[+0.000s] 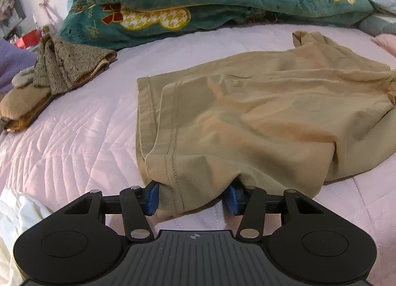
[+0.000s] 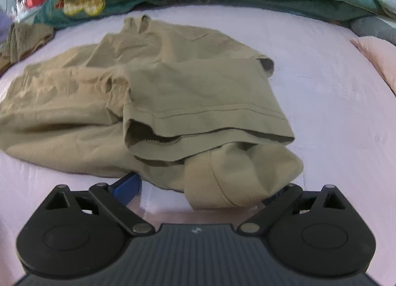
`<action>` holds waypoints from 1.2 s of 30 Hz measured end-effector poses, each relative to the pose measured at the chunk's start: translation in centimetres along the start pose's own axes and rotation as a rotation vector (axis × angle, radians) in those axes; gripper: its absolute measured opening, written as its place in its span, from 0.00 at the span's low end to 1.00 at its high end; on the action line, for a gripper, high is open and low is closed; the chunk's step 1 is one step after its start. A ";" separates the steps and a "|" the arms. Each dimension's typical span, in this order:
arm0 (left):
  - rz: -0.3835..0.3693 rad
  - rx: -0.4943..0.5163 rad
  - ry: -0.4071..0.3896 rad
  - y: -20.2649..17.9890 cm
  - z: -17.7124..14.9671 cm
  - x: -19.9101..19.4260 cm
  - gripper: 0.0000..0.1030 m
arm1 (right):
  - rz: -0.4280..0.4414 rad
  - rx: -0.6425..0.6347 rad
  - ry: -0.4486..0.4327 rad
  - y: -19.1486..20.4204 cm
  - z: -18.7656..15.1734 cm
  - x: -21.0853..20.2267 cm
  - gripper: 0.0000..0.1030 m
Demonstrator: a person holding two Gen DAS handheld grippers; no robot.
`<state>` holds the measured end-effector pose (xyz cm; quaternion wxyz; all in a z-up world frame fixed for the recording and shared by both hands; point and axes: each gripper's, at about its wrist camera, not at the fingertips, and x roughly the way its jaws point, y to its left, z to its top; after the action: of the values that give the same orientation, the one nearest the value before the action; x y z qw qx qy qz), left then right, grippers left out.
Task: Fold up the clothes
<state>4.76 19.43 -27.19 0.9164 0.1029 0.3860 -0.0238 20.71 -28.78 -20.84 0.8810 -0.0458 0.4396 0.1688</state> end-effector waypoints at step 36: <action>-0.059 -0.075 -0.124 1.4 1.4 -4.9 0.06 | 0.201 -0.113 -0.140 -0.8 0.2 -4.5 0.15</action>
<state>2.47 20.31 -22.52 0.9408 0.0553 0.3318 -0.0424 18.60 -30.65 -17.20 0.8842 -0.0389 0.3692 0.2835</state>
